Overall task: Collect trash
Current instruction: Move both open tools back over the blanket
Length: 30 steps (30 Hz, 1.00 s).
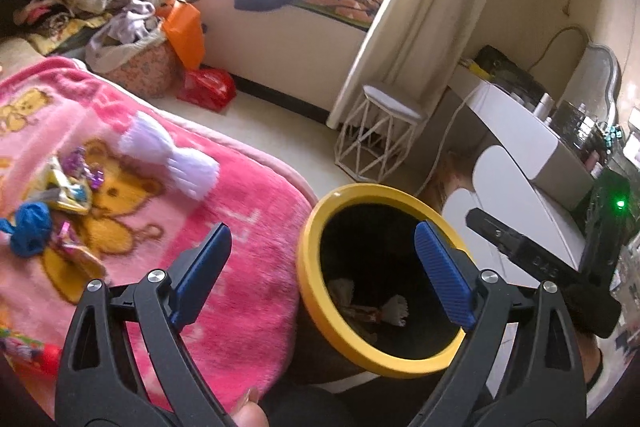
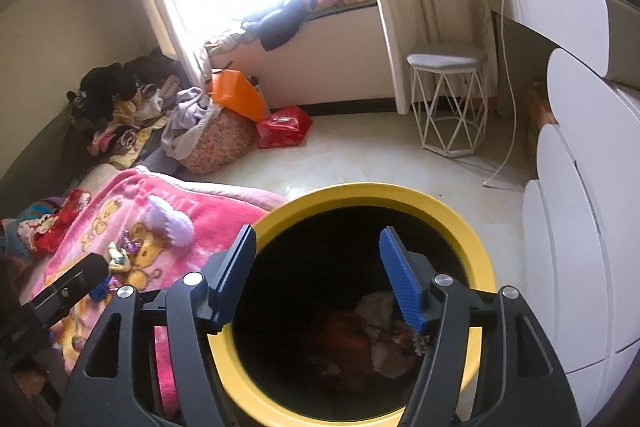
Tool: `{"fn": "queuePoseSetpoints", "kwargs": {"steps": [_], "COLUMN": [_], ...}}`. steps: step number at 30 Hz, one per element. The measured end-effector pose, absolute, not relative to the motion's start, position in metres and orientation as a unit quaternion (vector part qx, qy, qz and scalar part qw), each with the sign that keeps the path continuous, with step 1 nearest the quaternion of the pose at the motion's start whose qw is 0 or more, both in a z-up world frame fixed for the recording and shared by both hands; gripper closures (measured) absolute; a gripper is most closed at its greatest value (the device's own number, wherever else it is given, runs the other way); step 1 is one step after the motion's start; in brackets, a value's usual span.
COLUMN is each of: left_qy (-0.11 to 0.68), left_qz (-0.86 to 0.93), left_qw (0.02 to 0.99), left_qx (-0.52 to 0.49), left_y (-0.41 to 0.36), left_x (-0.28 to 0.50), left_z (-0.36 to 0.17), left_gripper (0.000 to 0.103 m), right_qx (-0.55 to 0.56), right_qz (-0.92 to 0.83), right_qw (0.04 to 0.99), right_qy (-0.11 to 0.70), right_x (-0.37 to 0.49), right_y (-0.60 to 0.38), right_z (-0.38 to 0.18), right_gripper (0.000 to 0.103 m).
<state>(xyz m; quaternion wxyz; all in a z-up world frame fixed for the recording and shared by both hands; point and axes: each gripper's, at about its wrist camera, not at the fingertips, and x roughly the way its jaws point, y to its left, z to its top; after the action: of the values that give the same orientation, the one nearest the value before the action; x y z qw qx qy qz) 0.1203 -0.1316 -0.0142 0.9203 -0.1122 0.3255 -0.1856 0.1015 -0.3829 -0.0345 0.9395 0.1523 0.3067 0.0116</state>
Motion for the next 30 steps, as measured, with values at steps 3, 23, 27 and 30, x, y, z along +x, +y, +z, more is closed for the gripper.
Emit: {"fn": "queuePoseSetpoints", "kwargs": {"steps": [3,23,27,30], "left_qy": [0.316,0.288,0.285,0.282], "left_qz": [-0.171,-0.082,-0.069,-0.057], "left_qw": [0.926,0.944,0.945,0.946], "left_qx": [-0.114,-0.138,-0.142,-0.148], "left_y": [-0.118,-0.046,-0.035,-0.024], "left_x": [0.117,0.107,0.106,0.106], "left_z": [-0.010,0.003,0.003,0.004], "left_gripper": [0.018,0.017,0.017,0.017], "right_qx": [0.144,0.096,0.086,0.081], "right_qz": [0.019,0.085,0.101,0.112], "right_qw": [0.943,0.951,0.950,0.949], "right_qy": [0.301,0.281,0.281,0.283], "right_x": [0.099,0.096,0.098,0.099], "right_y": [-0.373,-0.304,-0.290,-0.280], "right_z": [-0.029,-0.007,-0.004,-0.003], "right_gripper": [0.040,0.030,0.029,0.029]}}
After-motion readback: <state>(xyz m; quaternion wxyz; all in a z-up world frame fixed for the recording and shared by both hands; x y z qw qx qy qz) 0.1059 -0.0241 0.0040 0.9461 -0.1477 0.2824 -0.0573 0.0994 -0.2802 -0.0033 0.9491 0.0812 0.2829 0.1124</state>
